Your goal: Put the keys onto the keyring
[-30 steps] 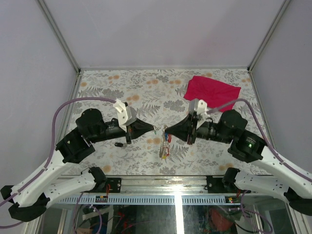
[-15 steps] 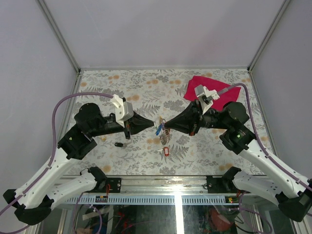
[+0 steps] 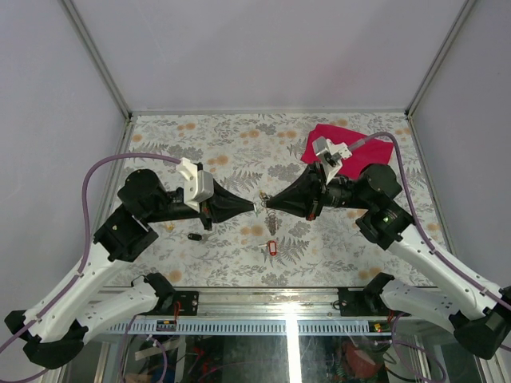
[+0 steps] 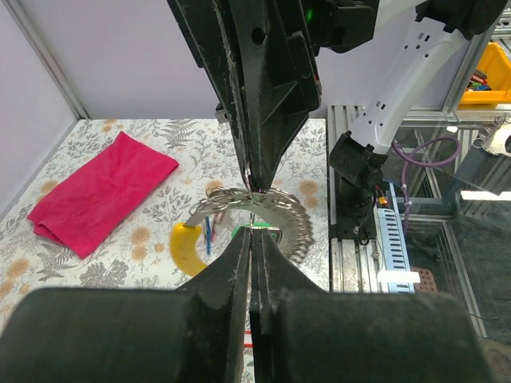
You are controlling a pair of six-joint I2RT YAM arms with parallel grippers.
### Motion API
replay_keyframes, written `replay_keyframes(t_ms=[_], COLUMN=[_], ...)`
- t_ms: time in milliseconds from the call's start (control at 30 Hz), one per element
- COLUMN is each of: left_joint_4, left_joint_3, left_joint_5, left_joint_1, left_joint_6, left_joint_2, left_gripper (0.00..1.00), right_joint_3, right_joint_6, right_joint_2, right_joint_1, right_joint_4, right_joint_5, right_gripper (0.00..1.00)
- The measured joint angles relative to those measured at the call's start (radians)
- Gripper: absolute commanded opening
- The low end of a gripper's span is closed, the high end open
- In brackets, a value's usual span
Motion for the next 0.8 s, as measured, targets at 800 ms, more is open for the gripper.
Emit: replay_keyframes(t_ms=[800], left_joint_4=[-0.003], left_joint_3=[0.006], left_joint_5=[0.027], left_joint_1=[0.001], left_joint_6=[-0.002], left_joint_2=[-0.004], left_gripper=[0.00], right_joint_3=[0.084], right_joint_6=[-0.045], right_joint_2=[0.046], right_joint_1=[0.105], right_joint_4=[-0.133], right_joint_5=[0.078], right_gripper=[0.00])
